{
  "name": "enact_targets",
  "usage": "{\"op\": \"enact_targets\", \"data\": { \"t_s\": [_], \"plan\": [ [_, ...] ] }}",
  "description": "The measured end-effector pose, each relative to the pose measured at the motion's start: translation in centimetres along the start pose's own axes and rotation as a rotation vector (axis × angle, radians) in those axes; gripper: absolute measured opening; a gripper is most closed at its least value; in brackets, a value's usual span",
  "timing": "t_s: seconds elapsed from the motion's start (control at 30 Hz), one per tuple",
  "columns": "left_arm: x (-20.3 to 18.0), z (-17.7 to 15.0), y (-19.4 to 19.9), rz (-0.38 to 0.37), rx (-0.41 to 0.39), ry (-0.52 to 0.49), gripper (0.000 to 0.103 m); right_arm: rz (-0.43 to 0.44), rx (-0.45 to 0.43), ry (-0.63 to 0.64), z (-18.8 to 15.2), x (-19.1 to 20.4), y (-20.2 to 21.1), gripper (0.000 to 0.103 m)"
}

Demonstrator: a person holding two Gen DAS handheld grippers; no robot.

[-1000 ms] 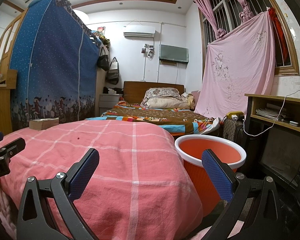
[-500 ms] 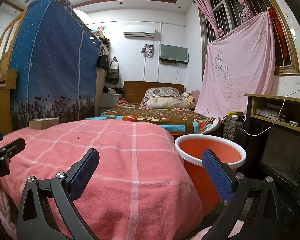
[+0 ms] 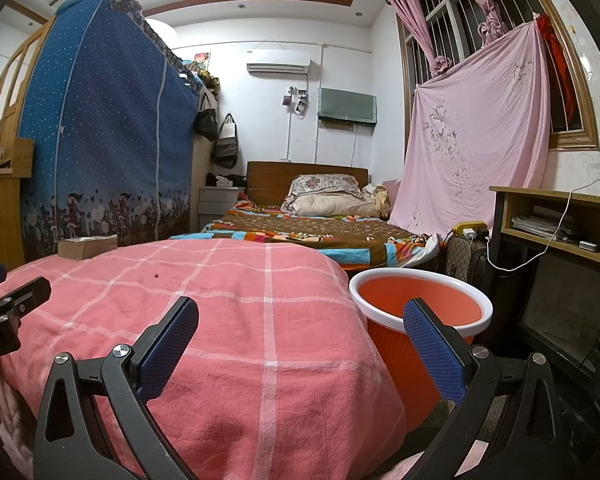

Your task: Collect trash

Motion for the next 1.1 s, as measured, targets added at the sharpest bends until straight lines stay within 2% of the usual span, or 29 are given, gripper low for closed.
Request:
{"op": "enact_targets", "data": {
  "t_s": [1.1],
  "plan": [
    [-0.34,0.04,0.4,0.003,-0.013,-0.02,0.09,0.0,0.003,0.0,-0.11,-0.03,0.03,0.103]
  ]
}}
Point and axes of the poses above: each gripper's, at about its wrist camera, not at the fingertips, and y roughly against the way its jaws point, x to its left, z to its top, the point moved 9 cm from there along -y, roughly the way its jaws point, and after that the axes turned 1 degree about -x, right-handed, at the moved point
